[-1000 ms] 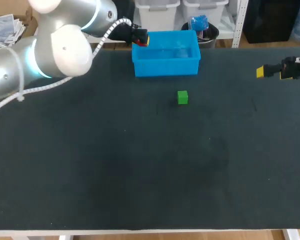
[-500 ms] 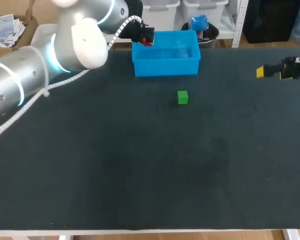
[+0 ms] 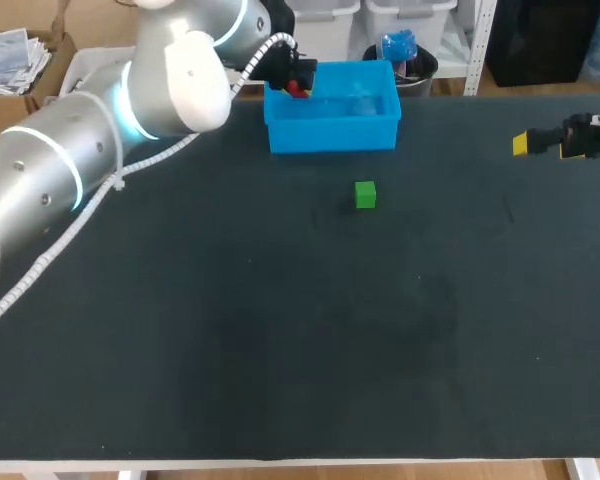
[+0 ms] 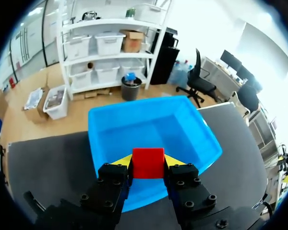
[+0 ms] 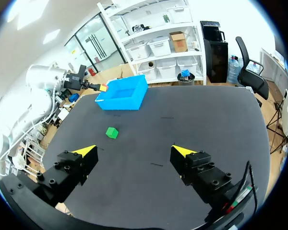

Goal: Use the left arm to pick the red cube and place it into the blue plastic box first, then use the right arm to grasp the green cube and put it into the same blue plastic box after the first action is fully finished.

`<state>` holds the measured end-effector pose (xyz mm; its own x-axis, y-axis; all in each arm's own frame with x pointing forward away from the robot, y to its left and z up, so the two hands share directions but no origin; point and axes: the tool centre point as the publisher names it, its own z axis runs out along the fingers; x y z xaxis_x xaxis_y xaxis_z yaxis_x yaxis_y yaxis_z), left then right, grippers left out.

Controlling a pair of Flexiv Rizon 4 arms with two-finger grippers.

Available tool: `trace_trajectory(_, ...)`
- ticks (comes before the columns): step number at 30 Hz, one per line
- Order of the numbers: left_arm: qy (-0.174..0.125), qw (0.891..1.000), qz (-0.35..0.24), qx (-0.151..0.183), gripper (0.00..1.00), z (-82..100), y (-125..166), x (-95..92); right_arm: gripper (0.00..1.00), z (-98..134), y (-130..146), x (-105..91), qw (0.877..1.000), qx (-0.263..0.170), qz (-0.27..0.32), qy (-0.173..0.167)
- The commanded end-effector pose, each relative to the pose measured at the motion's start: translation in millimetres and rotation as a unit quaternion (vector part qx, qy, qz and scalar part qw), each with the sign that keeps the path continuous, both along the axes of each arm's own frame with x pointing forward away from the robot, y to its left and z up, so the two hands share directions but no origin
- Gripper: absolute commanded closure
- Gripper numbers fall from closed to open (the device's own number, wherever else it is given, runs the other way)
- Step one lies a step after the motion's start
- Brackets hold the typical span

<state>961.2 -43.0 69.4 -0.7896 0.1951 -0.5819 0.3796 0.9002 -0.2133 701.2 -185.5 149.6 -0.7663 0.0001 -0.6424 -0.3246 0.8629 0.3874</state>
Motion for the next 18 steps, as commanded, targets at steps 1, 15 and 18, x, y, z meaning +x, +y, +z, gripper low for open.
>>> trace_trajectory(1, 0.009, 1.000, 0.001, 0.009, 1.00, 0.8, -6.0, 6.8, 0.00, -0.2, -0.3, 0.0, 1.000, 0.000, 0.001, 0.000)
trace_trajectory(15, 0.016, 1.000, 0.004, 0.023, 0.33, -0.8, -7.0, 5.7, 0.00, -0.2, -0.3, 0.0, 1.000, 0.000, 0.001, 0.000)
trace_trajectory(18, 0.016, 1.000, 0.005, 0.023, 0.18, -0.4, -6.4, 4.1, 0.00, -0.2, -0.3, 0.0, 1.000, 0.000, 0.001, 0.000)
